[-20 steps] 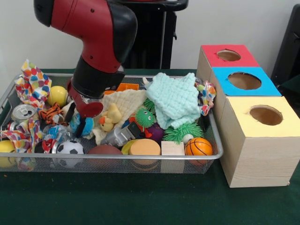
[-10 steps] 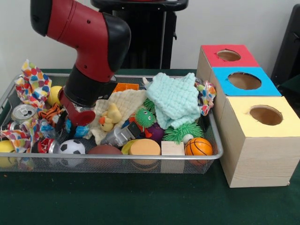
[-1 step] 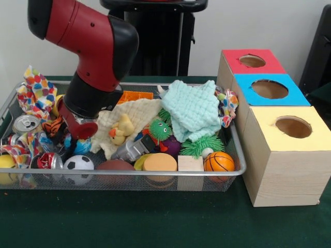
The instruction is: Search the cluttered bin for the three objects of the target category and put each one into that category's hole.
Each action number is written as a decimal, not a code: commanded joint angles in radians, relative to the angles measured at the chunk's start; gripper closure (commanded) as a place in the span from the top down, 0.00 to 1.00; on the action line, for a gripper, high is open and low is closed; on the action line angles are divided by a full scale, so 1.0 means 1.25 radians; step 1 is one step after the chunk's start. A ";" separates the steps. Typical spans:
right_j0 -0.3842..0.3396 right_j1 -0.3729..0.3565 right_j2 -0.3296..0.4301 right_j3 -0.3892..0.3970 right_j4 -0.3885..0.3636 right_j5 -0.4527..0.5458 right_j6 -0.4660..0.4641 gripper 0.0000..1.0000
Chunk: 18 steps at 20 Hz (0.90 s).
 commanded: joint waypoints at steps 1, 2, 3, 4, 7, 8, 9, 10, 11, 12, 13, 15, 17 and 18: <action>0.014 0.002 0.040 -0.010 -0.010 -0.034 0.002 1.00; 0.005 -0.015 0.060 0.003 -0.008 -0.027 -0.011 1.00; -0.032 -0.057 0.127 0.039 -0.001 -0.011 -0.051 1.00; -0.056 -0.080 0.169 0.063 0.005 0.005 -0.074 1.00; -0.177 -0.171 0.350 0.174 0.040 0.115 -0.186 1.00; -0.217 -0.201 0.410 0.212 0.052 0.151 -0.223 1.00; -0.260 -0.229 0.469 0.246 0.070 0.212 -0.264 1.00; -0.276 -0.245 0.491 0.256 0.073 0.245 -0.287 1.00; -0.292 -0.261 0.514 0.266 0.077 0.278 -0.309 1.00; -0.301 -0.268 0.526 0.267 0.074 0.294 -0.321 1.00; -0.316 -0.277 0.545 0.269 0.072 0.312 -0.339 1.00; -0.332 -0.285 0.566 0.266 0.061 0.333 -0.355 1.00; -0.338 -0.294 0.572 0.259 0.035 0.336 -0.367 1.00; -0.337 -0.298 0.571 0.257 0.022 0.332 -0.365 1.00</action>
